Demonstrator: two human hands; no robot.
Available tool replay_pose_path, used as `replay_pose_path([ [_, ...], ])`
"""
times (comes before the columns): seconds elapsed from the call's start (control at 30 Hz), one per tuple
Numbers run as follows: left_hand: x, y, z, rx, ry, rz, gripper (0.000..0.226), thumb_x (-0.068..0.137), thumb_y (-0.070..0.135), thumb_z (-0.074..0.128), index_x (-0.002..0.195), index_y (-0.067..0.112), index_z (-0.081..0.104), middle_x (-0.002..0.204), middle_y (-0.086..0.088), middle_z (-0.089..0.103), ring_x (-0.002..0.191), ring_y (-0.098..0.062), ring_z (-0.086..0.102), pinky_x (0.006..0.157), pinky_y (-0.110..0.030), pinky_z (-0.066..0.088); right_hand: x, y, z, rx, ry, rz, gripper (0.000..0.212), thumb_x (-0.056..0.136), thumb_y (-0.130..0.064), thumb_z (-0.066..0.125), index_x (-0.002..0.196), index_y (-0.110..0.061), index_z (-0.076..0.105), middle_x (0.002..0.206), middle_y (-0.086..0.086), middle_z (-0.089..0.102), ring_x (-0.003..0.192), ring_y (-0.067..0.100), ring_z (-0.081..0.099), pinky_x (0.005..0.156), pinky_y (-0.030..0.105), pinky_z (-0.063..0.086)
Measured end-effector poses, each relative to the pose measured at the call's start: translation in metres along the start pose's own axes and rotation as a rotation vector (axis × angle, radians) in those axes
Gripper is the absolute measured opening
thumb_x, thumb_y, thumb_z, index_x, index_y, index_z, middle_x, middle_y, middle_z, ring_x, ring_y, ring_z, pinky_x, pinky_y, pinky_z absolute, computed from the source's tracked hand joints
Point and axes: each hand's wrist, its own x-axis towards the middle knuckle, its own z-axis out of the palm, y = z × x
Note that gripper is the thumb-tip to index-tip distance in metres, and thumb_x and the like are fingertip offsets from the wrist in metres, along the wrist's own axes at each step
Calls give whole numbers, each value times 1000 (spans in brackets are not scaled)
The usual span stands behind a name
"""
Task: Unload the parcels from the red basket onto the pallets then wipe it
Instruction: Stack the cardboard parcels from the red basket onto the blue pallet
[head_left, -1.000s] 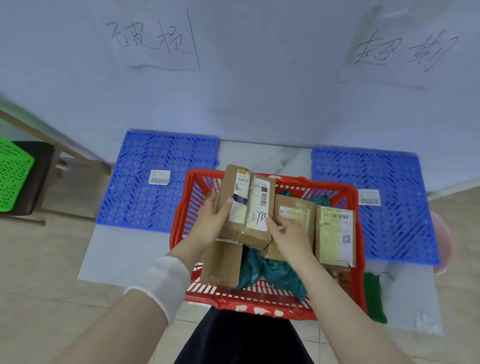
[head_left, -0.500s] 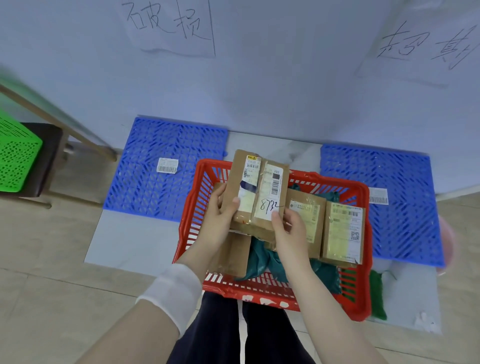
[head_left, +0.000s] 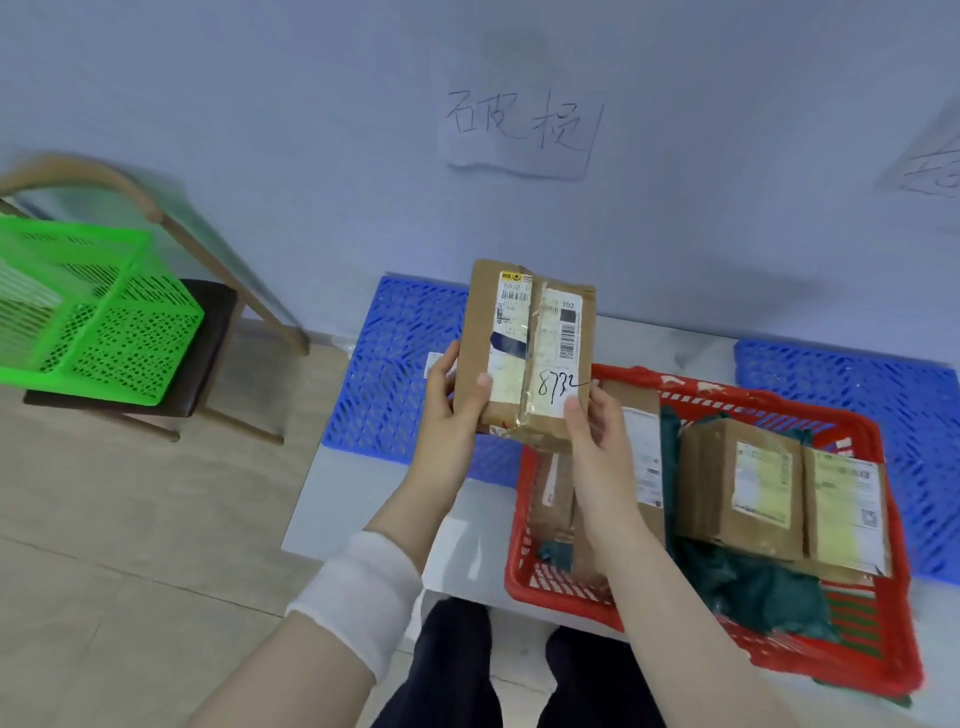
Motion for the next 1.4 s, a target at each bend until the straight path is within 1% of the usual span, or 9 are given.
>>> replay_pose_path([
  [0.2, 31, 2, -70, 15, 33, -49, 44, 92, 31, 52, 133, 26, 37, 128, 4, 53, 108, -6, 57, 73, -10, 48, 9, 9, 73, 14, -37, 1, 16, 94, -29, 49, 96, -45, 48, 113, -13, 57, 111, 6, 54, 93, 25, 45],
  [0.33, 58, -1, -86, -2, 51, -89, 38, 93, 24, 50, 129, 19, 39, 121, 3, 57, 93, 0, 61, 67, -9, 48, 33, 15, 98, -13, -30, 27, 16, 94, -29, 49, 109, -34, 48, 115, -9, 56, 110, 7, 53, 79, 11, 42],
  [0.5, 106, -17, -99, 25, 89, -142, 38, 92, 30, 51, 128, 22, 41, 129, 0, 55, 112, -11, 58, 99, -32, 45, 79, 26, 124, -25, -60, 74, 17, 94, -28, 49, 110, -33, 46, 107, -14, 56, 100, 0, 53, 75, 11, 42],
  [0.6, 139, -33, -109, 55, 87, -177, 42, 92, 34, 52, 130, 20, 43, 129, 0, 56, 114, -14, 57, 102, -39, 43, 111, 40, 144, -31, -55, 111, 15, 95, -26, 49, 108, -33, 46, 99, -21, 55, 92, -9, 52, 68, 8, 42],
  [0.87, 238, -90, -147, 138, 67, -247, 42, 93, 30, 51, 132, 17, 43, 129, -2, 57, 117, -14, 55, 104, -35, 41, 197, 107, 201, -98, -41, 238, 17, 95, -29, 48, 111, -33, 46, 109, -13, 58, 101, 5, 56, 83, 20, 41],
  [1.0, 295, -125, -169, 177, 55, -251, 42, 94, 26, 50, 133, 14, 42, 128, 0, 56, 116, -12, 54, 92, -15, 44, 243, 142, 234, -119, -63, 267, 13, 96, -28, 46, 100, -40, 49, 113, -11, 57, 102, 5, 55, 86, 23, 42],
  [1.1, 331, -146, -181, 172, 44, -246, 38, 95, 22, 48, 131, 13, 43, 119, 4, 57, 108, -8, 55, 82, -5, 45, 276, 165, 255, -103, -63, 285, 18, 96, -24, 47, 113, -30, 49, 109, -11, 58, 99, 3, 55, 82, 17, 44],
  [1.27, 377, -174, -197, 200, 44, -251, 34, 95, 24, 48, 128, 17, 42, 127, 0, 54, 118, -13, 52, 97, -24, 42, 315, 191, 282, -150, -50, 270, 37, 95, -29, 47, 132, -24, 42, 116, -13, 56, 107, 6, 52, 94, 26, 40],
  [1.4, 399, -182, -205, 212, 31, -243, 42, 95, 27, 45, 135, 13, 37, 133, -1, 50, 122, -10, 49, 99, -19, 42, 333, 195, 297, -179, -16, 243, 39, 94, -30, 49, 132, -26, 42, 113, -15, 54, 102, 3, 52, 83, 15, 38],
])
